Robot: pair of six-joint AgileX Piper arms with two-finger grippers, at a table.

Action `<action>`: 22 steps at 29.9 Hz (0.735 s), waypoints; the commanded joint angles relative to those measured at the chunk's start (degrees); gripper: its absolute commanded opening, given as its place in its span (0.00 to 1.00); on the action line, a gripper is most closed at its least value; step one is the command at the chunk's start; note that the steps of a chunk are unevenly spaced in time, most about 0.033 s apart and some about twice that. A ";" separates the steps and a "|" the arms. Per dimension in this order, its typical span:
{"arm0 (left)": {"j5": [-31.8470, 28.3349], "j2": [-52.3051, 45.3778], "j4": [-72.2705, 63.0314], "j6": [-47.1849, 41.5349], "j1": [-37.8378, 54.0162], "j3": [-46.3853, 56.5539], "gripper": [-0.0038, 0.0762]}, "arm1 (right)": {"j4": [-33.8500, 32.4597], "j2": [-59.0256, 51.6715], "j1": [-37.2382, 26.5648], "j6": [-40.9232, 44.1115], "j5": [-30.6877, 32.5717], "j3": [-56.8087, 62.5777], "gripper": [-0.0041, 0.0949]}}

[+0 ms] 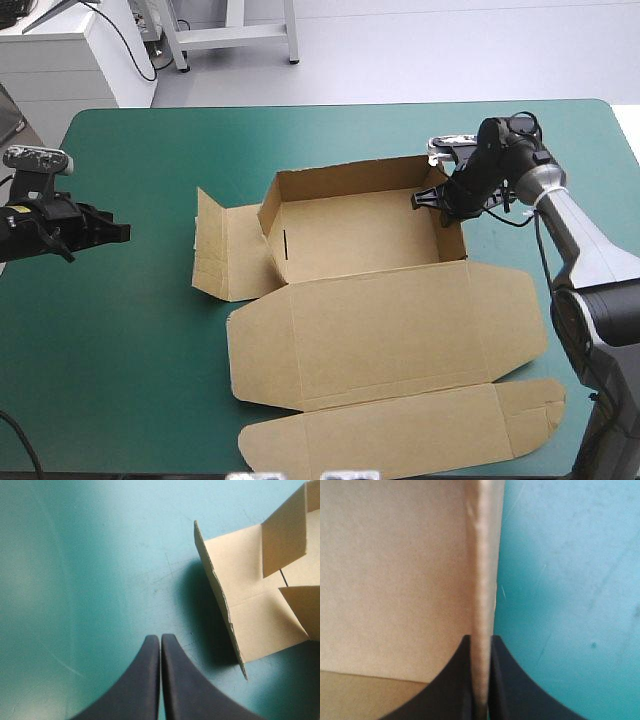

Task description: Fold the box

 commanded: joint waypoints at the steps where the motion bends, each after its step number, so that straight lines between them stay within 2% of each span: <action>1: -2.66 -1.25 -2.16 -0.28 0.02 -1.55 0.04 | 0.52 -0.03 -0.22 -1.08 1.75 -3.87 0.04; 4: -2.66 -1.25 -2.00 -0.28 0.02 -1.55 0.04 | 0.52 1.48 -0.22 -1.15 1.90 -6.95 0.05; 7: -2.66 -1.25 -2.00 -0.28 0.02 -1.55 0.04 | 0.81 2.10 -0.22 -1.15 2.41 -9.17 0.15; 9: -2.97 -1.18 -2.00 -0.28 0.02 -1.55 0.04 | 1.04 2.10 -0.22 -1.15 2.41 -10.18 0.26; 14: -4.72 -1.18 -2.30 -0.40 0.02 -1.55 0.04 | 0.63 2.10 -0.22 -0.95 2.41 -12.09 0.64; 16: -4.95 -0.89 -2.43 -0.40 0.16 -1.55 0.04 | 0.48 2.10 -0.22 -0.24 2.41 -12.88 0.73; 18: -4.95 -0.24 -2.83 -0.52 0.38 -1.55 0.04 | 0.48 1.89 -0.22 0.63 2.51 -13.77 0.77; 22: -6.35 1.60 -2.83 -0.52 0.38 -1.55 0.04 | 0.48 0.42 -0.22 0.63 2.51 -14.10 0.77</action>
